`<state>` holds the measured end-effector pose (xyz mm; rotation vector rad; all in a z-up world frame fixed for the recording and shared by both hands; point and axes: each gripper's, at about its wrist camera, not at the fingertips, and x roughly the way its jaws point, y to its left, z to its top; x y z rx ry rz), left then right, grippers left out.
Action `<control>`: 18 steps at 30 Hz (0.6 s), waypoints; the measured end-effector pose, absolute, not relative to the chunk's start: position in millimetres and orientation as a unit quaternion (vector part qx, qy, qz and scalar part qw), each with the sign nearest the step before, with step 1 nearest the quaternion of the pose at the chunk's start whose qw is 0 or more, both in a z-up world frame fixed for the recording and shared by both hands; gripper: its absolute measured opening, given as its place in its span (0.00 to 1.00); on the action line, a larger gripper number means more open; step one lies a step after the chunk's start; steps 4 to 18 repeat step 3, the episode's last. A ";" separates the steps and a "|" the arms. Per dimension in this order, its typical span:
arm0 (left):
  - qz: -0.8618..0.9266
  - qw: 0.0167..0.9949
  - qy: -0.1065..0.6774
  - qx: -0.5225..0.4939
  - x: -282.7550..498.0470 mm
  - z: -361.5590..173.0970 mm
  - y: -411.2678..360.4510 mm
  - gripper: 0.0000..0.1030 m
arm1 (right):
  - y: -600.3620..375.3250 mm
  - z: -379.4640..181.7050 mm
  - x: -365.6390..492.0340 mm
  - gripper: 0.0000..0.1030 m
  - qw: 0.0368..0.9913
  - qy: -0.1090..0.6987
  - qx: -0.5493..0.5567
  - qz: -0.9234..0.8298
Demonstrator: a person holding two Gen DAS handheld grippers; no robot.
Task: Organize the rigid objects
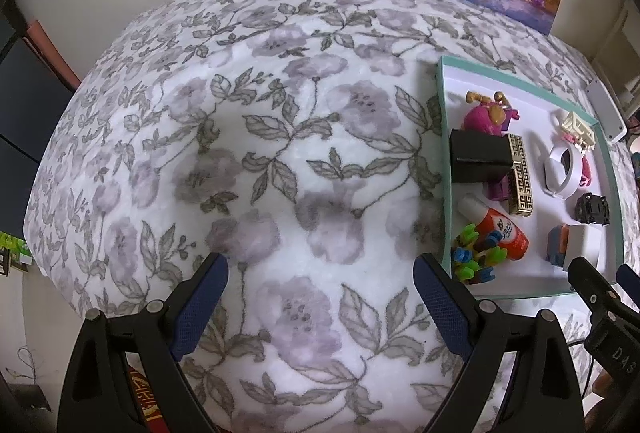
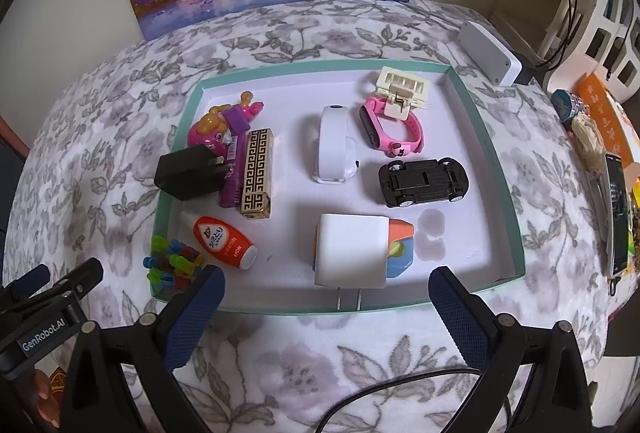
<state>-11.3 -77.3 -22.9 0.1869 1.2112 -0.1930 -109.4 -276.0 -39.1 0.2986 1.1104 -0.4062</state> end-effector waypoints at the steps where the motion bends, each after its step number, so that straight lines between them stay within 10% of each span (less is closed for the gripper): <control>1: -0.093 0.814 0.567 0.083 -11.4 -21.9 -76.4 0.91 | -276.1 -39.2 -109.6 1.00 0.820 0.521 0.141 -0.191; 18: -0.098 0.813 0.569 0.077 -11.0 -22.2 -75.9 0.91 | -276.0 -39.4 -110.0 1.00 0.819 0.521 0.142 -0.192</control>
